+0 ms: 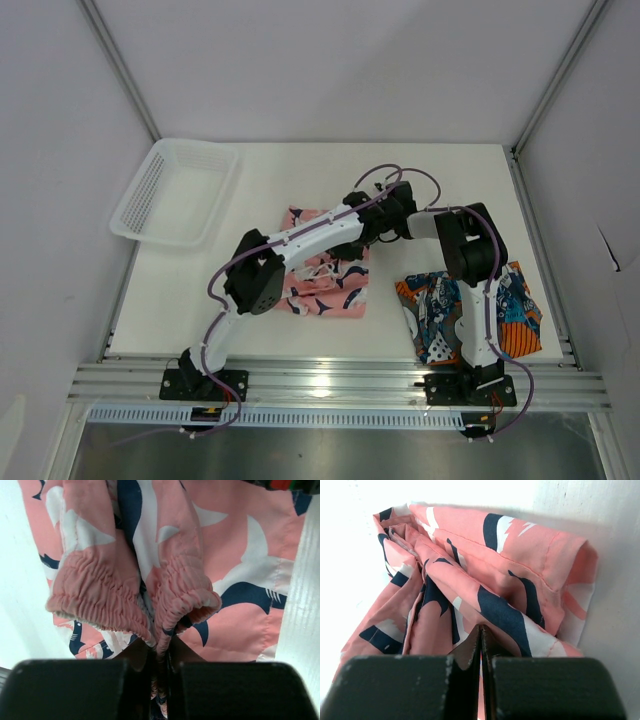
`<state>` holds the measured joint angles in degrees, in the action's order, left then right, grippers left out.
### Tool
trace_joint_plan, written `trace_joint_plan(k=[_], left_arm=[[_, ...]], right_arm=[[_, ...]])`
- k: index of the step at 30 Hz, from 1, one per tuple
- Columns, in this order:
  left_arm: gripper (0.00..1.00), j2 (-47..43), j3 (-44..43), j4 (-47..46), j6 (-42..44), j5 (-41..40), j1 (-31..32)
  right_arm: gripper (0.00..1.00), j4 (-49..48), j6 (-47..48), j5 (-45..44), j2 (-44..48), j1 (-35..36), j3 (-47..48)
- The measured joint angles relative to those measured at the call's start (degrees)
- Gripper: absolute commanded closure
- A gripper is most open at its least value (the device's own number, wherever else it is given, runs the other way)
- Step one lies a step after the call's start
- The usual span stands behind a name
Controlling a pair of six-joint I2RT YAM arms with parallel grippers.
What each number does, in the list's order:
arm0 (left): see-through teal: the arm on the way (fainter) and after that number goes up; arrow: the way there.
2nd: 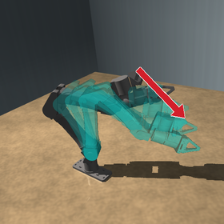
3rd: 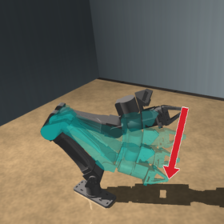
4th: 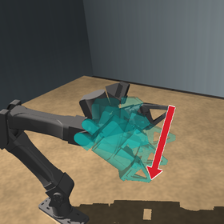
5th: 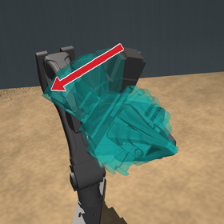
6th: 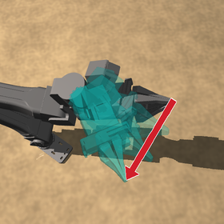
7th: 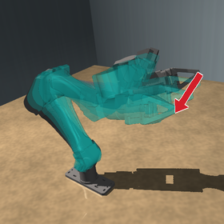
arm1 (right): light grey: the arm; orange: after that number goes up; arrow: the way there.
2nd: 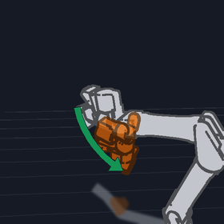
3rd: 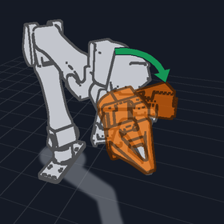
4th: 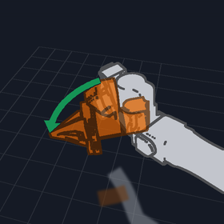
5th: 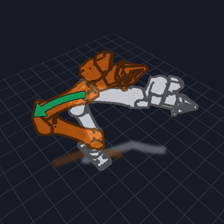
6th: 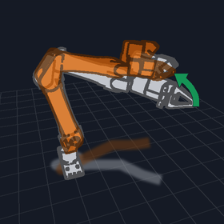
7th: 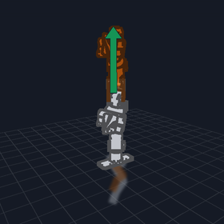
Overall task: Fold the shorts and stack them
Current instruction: Fold the shorts
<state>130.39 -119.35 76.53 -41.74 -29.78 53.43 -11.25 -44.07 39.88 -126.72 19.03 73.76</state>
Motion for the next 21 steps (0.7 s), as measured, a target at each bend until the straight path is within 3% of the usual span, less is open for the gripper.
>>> trace_joint_plan(k=[1, 3, 8, 12, 14, 19, 21], left_arm=[[0.73, 0.00, 0.00, -0.13, 0.26, 0.50, -0.11], [0.55, 0.00, -0.04, -0.52, 1.07, 1.44, -0.33], [0.29, -0.24, -0.02, -2.80, 2.56, 3.85, -0.66], [0.23, -3.26, 0.11, -7.02, 4.70, 8.26, -1.64], [0.19, -6.27, 0.11, -9.03, 5.86, 10.47, -2.64], [0.18, -19.54, 4.59, -16.04, 8.61, 17.00, -7.41], [0.17, -26.64, 10.36, -20.15, 9.77, 20.92, -9.88]], right_arm=[[0.97, 0.00, 0.00, 0.00, 0.00, 0.00, 0.00], [0.96, 0.00, 0.02, 0.04, 0.00, -0.09, 0.00], [0.89, -0.07, -0.04, 0.04, 0.13, -0.66, 0.00], [0.74, -0.11, -0.11, -0.07, 0.74, -1.66, -0.02], [0.61, -0.09, -0.42, -0.24, 1.27, -2.43, -0.02], [0.34, -0.35, -0.79, 0.00, 4.22, -5.27, -0.33], [0.31, -0.85, -1.05, 0.66, 5.42, -6.29, -0.44]])
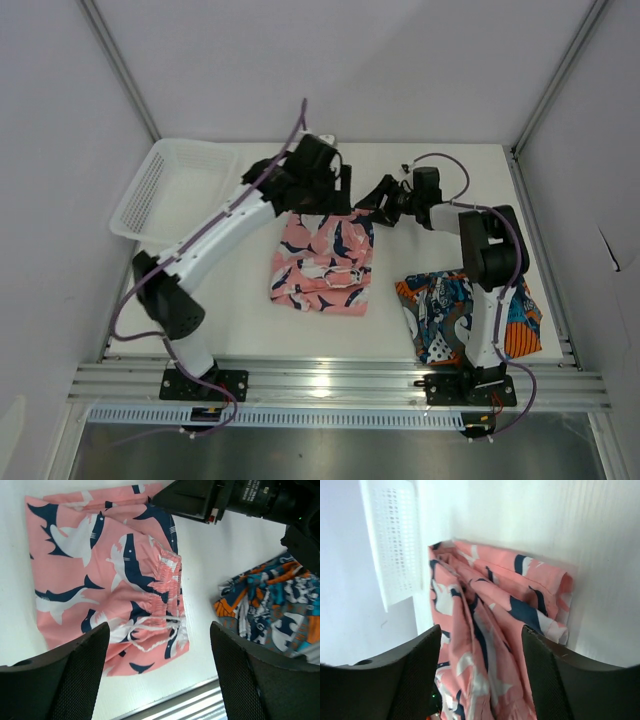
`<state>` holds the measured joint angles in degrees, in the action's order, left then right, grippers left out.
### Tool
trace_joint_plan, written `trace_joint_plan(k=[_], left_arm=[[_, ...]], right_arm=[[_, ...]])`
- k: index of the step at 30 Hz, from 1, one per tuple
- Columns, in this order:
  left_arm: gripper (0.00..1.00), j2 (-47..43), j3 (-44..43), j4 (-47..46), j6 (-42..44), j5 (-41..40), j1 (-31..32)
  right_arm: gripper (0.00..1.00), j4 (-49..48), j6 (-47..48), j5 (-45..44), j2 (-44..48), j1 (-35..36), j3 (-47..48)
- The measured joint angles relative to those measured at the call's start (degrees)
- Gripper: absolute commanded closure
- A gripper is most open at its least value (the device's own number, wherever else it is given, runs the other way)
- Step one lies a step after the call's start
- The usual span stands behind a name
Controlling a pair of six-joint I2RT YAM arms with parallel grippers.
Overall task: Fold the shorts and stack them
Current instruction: Fold the shorts
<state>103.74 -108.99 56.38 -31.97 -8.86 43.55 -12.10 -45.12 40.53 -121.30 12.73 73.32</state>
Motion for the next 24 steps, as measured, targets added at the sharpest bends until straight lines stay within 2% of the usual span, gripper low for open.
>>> trace_joint_plan(k=[2, 4, 7, 14, 18, 24], left_arm=[[0.16, -5.99, 5.77, -3.69, 0.76, 3.50, -2.49], [0.16, -11.56, 12.37, -7.45, 1.57, 6.05, -4.61], [0.17, -13.97, 18.23, -10.45, 2.34, 7.48, -5.29], [0.19, -13.62, 35.28, -17.62, 2.64, 9.55, -3.96], [0.23, -12.26, 37.03, -20.72, 2.67, 9.57, -2.10], [0.21, -11.80, 37.59, -27.47, 2.69, 6.82, 1.77]], right_arm=[[0.21, -0.90, -0.48, 0.76, 1.55, -1.05, -0.68], [0.19, -1.64, -0.70, 1.33, 3.37, -1.97, -2.21], [0.19, -1.14, -0.22, 1.38, 7.19, -2.95, -5.55], [0.19, 9.90, 3.72, -2.58, 19.34, -2.16, -11.41], [0.17, 12.24, 3.28, -3.67, 25.03, -1.20, -17.70], [0.16, 13.53, -0.13, -3.85, 26.38, 1.38, -24.76]])
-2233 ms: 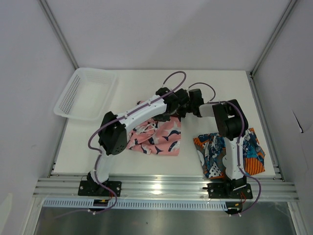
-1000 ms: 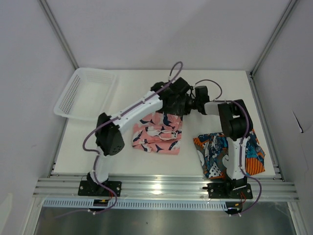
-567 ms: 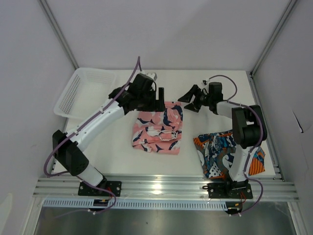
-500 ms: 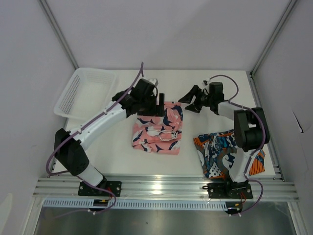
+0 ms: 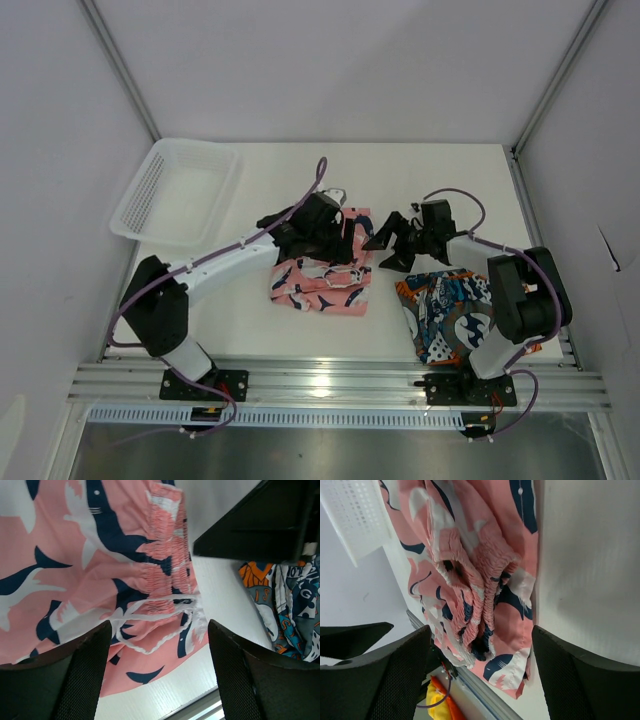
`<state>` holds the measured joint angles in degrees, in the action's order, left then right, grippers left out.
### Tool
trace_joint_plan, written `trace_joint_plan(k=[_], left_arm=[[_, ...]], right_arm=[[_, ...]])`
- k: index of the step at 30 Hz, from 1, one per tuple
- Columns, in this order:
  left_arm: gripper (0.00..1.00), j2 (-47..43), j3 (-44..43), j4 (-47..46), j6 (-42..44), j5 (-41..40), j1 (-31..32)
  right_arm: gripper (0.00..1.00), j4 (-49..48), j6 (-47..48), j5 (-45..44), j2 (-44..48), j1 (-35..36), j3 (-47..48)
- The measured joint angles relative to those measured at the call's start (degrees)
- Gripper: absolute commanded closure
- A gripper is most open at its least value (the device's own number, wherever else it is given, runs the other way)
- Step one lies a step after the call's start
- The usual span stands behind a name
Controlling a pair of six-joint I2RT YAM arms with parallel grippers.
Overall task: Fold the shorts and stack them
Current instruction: Fold the shorts
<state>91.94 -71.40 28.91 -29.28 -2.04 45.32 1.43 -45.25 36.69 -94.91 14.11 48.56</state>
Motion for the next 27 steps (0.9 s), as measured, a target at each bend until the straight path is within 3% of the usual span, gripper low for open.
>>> trace_joint_plan(k=[12, 27], left_arm=[[0.13, 9.01, -5.25, 1.84, -0.09, -7.89, 7.15], [0.13, 15.12, -7.61, 4.11, -0.17, -17.33, 7.93]], right_arm=[[0.15, -5.14, -2.38, -0.98, -1.11, 3.50, -0.37], [0.15, -10.14, -5.05, -1.55, -7.82, 3.34, 0.04]])
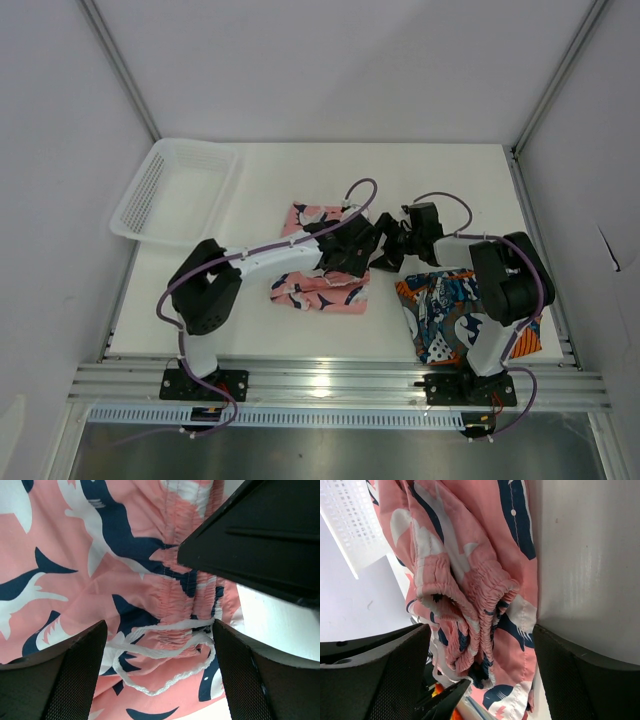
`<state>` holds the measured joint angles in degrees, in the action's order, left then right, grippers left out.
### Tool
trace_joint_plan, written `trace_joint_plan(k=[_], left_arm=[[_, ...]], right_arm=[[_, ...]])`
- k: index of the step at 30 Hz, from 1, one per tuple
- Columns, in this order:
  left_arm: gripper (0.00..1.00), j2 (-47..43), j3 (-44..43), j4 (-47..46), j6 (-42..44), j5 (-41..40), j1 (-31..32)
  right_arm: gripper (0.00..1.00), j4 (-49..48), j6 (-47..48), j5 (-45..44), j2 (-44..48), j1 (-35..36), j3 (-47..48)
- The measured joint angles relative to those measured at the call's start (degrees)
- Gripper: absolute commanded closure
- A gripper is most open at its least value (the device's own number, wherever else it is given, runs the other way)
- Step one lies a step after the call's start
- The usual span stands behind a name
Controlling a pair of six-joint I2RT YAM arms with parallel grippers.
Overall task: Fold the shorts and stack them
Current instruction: Fold the shorts
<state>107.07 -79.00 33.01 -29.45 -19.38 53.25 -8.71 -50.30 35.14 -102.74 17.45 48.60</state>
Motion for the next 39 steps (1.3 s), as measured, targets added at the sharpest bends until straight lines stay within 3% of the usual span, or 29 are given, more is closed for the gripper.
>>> trace_joint_plan(k=[19, 29, 36, 39], left_arm=[[0.14, 1.44, -1.40, -1.97, 2.19, 3.13, 0.00], [0.15, 6.93, -3.65, -0.70, 2.56, 2.99, 0.00], [0.31, 7.17, -3.34, -0.92, 2.58, 2.73, 0.00], [0.49, 7.15, -2.05, -1.95, 2.67, 2.71, 0.00]], right_arm=[[0.16, 2.67, 0.02, -1.49, 0.26, 0.11, 4.07], [0.20, 1.20, -0.46, -1.40, -3.06, 1.01, 4.85], [0.34, -0.55, -0.59, -1.60, -4.85, 1.25, 5.64], [0.42, -0.68, -0.07, -2.29, -4.85, 1.25, 6.05]])
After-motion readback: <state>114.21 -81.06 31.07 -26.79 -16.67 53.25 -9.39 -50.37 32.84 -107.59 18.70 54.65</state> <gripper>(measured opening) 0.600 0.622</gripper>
